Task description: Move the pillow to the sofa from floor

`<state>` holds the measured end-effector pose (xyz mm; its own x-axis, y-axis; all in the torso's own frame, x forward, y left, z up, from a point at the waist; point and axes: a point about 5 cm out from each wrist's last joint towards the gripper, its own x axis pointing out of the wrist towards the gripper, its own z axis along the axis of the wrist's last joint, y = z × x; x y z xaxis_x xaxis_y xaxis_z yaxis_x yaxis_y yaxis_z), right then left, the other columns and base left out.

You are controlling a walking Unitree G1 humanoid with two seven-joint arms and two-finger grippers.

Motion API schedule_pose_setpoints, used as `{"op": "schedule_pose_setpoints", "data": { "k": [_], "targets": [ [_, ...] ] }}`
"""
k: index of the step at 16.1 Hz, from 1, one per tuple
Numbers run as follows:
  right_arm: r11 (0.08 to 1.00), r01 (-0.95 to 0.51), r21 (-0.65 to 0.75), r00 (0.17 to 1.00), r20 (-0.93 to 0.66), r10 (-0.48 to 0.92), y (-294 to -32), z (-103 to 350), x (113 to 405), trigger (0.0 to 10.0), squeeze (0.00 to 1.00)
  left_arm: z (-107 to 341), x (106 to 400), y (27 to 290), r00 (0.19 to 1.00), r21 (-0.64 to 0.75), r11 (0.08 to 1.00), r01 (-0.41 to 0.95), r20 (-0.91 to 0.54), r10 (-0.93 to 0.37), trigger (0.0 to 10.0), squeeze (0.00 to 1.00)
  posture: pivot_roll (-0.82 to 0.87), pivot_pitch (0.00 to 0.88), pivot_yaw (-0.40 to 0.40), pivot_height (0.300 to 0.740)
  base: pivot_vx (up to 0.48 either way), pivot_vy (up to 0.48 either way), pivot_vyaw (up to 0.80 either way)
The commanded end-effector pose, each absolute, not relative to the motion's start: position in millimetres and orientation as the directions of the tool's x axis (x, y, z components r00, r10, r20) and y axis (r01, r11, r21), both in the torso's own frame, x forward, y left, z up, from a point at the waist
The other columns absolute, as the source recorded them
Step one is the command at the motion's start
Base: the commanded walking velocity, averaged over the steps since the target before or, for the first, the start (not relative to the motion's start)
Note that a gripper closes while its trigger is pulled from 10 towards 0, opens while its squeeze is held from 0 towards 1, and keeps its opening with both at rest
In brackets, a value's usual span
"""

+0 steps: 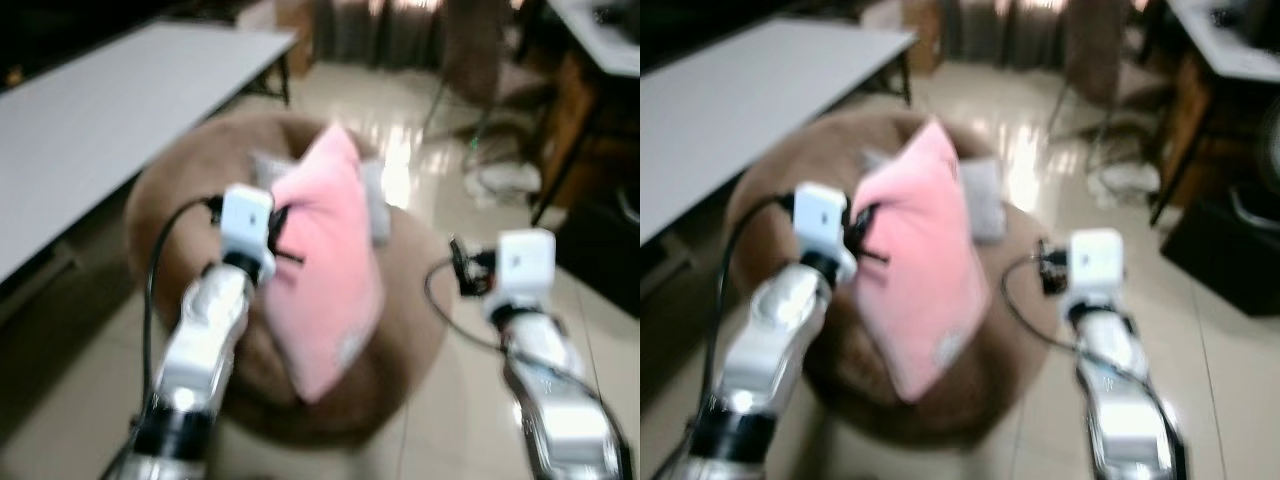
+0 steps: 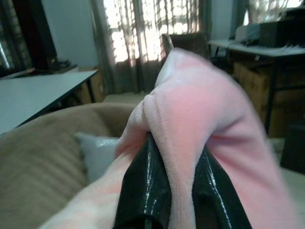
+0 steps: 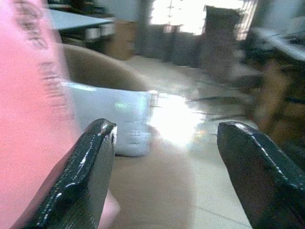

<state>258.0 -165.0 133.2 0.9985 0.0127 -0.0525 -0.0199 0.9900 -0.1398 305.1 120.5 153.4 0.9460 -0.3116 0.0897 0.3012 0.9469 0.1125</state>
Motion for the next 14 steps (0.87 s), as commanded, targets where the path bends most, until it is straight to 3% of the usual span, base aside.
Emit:
{"op": "schedule_pose_setpoints", "data": {
  "k": [1, 7, 11, 14],
  "targets": [
    [0.988, 0.007, -0.156, 0.999, -0.047, -0.015, -174, 134, 256, 10.0, 0.0, 166, 308, 111, 0.926, 0.117, 0.936, 0.333, 0.145, -0.348, 10.0, 0.0, -0.08, 0.0, 0.049, 0.74, 0.289, 0.0, 0.0],
    [0.988, 0.01, -0.152, 0.998, -0.056, -0.019, -172, 131, 254, 10.0, 0.0, 163, 323, 94, 0.894, 0.149, 0.895, 0.42, 0.103, -0.437, 10.0, 0.0, -0.09, 0.0, 0.057, 0.74, 0.091, 0.0, 0.0],
    [0.99, -0.009, -0.14, 0.997, -0.073, -0.002, -172, 127, 248, 10.0, 0.0, 163, 342, 64, 0.855, 0.074, 0.856, 0.511, 0.06, -0.516, 10.0, 0.0, -0.1, 0.0, 0.073, 0.74, 0.0, 0.0, 0.0],
    [0.985, -0.099, -0.138, 0.991, -0.099, 0.085, -169, 123, 237, 10.0, 0.0, 160, 363, 39, 0.866, 0.054, 0.865, 0.499, -0.018, -0.499, 10.0, 0.0, -0.12, 0.026, 0.095, 0.74, 0.0, 0.0, 0.0]
  ]
}}
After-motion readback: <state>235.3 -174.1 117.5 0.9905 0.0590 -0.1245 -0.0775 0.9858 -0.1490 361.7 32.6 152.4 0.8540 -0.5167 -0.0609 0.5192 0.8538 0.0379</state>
